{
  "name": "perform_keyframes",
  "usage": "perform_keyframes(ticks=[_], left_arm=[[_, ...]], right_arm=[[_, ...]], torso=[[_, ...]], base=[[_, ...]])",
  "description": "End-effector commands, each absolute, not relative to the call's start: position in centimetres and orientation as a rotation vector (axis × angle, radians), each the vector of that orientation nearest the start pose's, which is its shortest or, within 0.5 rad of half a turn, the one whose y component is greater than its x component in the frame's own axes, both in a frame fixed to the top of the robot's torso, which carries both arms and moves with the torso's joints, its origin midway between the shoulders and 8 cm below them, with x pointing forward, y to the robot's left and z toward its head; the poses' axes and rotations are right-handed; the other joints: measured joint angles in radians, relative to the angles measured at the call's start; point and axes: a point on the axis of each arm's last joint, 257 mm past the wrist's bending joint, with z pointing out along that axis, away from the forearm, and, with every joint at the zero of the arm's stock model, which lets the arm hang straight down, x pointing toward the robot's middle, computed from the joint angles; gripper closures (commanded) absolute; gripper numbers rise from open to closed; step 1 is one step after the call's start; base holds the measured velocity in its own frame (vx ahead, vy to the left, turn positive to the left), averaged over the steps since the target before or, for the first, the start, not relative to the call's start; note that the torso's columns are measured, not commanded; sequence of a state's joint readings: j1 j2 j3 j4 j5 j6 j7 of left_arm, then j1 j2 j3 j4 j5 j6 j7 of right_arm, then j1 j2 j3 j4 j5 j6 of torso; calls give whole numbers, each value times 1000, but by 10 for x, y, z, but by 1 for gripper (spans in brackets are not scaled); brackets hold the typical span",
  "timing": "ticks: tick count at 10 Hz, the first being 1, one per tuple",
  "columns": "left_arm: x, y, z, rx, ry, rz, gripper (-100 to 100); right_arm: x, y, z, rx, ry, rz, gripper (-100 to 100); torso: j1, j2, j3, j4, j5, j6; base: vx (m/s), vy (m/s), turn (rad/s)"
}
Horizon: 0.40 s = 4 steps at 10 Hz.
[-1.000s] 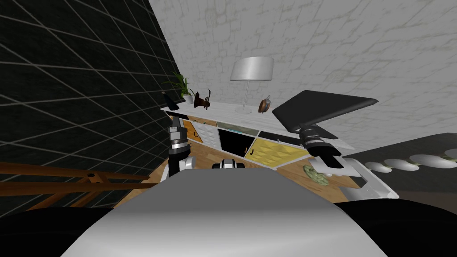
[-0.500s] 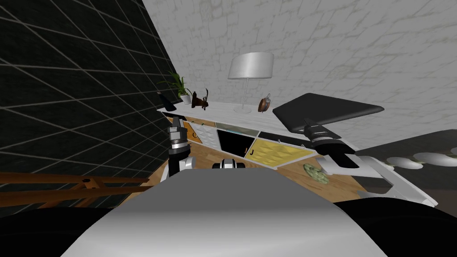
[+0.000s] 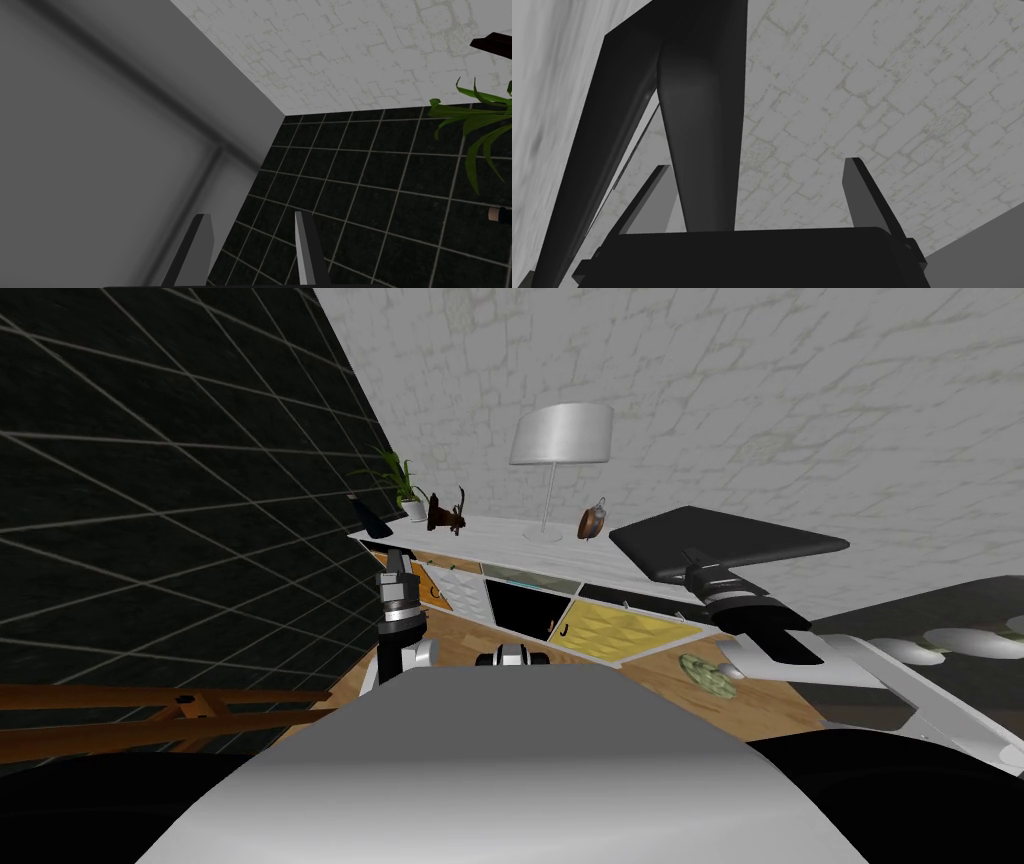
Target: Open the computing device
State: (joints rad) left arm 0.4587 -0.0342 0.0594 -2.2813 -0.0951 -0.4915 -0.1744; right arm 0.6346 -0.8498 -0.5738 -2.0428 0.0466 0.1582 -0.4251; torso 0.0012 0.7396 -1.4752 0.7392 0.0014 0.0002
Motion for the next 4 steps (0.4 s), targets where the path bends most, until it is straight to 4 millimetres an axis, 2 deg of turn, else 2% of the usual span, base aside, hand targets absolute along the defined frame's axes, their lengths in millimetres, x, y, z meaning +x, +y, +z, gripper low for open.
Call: perform_keyframes(ticks=[1,4], left_arm=[[346,287,37,-531,654,-1038,0],[346,287,37,-531,654,-1038,0]], right_arm=[[374,-578,-29,884,1253,479,0],[374,-578,-29,884,1253,479,0]], torso=[[0,0,0,0,0,0],[-1,-2,-1,-1,-1,0]], base=[[0,0,0],[0,0,0]])
